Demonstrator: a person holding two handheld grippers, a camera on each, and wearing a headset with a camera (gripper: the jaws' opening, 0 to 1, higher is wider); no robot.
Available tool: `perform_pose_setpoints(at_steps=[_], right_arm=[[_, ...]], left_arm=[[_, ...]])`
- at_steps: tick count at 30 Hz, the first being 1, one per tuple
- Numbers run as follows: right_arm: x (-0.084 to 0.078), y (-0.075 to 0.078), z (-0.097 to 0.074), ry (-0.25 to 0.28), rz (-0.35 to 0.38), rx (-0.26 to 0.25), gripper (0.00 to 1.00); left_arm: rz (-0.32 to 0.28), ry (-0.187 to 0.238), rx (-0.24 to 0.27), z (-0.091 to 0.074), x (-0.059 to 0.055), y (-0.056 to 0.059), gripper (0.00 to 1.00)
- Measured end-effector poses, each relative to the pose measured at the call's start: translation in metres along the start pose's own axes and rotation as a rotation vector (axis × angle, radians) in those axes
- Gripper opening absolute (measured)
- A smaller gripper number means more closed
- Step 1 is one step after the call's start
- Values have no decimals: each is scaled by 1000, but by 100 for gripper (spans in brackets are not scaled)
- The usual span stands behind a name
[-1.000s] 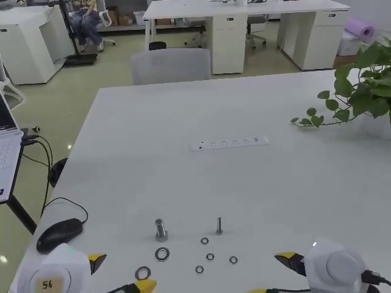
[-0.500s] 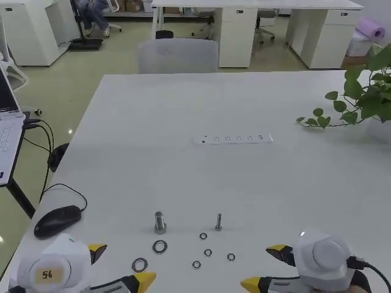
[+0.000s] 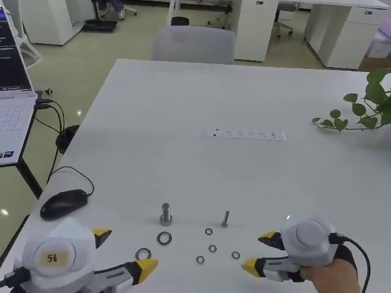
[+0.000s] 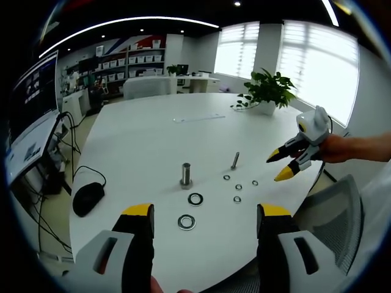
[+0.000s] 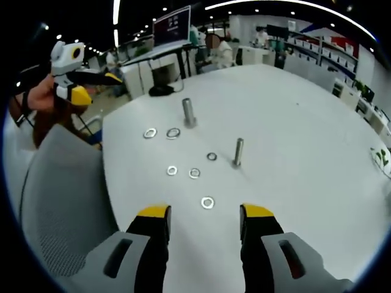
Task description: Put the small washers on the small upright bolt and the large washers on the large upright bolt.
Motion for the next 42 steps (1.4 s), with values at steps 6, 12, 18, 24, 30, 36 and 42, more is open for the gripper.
perform_pose_setpoints(at_steps=[6,12,18,24,30,36,42], right_arm=[[-1,7,17,-71,-67,35,41],[-3,12,30,-164,-179,84,34],[-5,15,42,-223,-241,123,32],[-4,12,52,-249,-286,166,29],[-3,11,56,-272,-332,201,24],[-3,13,56,-257,-328,216,24],[-2,14,57,-265,-362,244,22]], left_arm=[[-9,-3,14,-4,-4,-6,67],[-25,6,39,-8,-4,-15,67],[-36,12,57,-10,-5,-19,66],[-42,13,64,-11,-7,-19,66],[-47,15,69,-11,-8,-20,66],[-47,21,70,-11,-7,-21,66],[-39,26,60,-7,-4,-19,65]])
Point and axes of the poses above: the centre of the closed fingertips' face, and the gripper's own axes: z roughly forward along the fingers, y roughly to its right, x roughly out of its top, the point moved 9 cm from there along -z, roughly backward along the fingers, and after that the axes turned 9 degrees about y, right-handed, at the moved point
